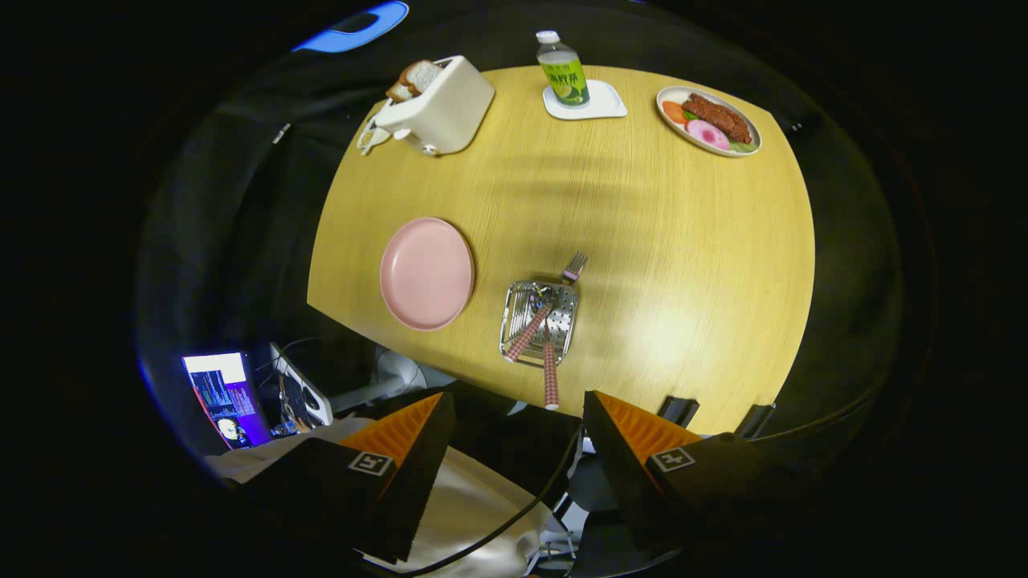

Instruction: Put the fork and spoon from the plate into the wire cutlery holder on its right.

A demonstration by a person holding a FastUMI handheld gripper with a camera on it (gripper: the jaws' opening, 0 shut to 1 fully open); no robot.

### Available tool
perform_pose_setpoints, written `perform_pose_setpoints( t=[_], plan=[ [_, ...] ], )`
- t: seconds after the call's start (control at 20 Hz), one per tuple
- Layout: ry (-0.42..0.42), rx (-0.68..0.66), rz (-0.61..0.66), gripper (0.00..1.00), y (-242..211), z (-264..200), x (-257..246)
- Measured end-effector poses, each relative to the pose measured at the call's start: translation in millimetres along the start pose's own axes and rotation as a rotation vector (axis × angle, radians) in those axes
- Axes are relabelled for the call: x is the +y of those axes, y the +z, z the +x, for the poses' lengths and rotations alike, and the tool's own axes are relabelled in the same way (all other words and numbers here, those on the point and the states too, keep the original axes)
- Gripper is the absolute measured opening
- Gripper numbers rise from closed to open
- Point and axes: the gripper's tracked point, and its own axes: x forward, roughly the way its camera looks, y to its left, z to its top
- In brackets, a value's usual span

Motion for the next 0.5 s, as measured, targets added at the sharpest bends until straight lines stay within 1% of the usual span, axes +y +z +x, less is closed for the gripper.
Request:
perform_pose_setpoints(
  t=[0.4,0.5],
  plan=[
    [-0.067,-0.515,-0.076,1.0,38.3,-75.0,35.1],
    [-0.074,-0.623,-0.084,1.0,44.4,-88.7,45.6]
  ],
)
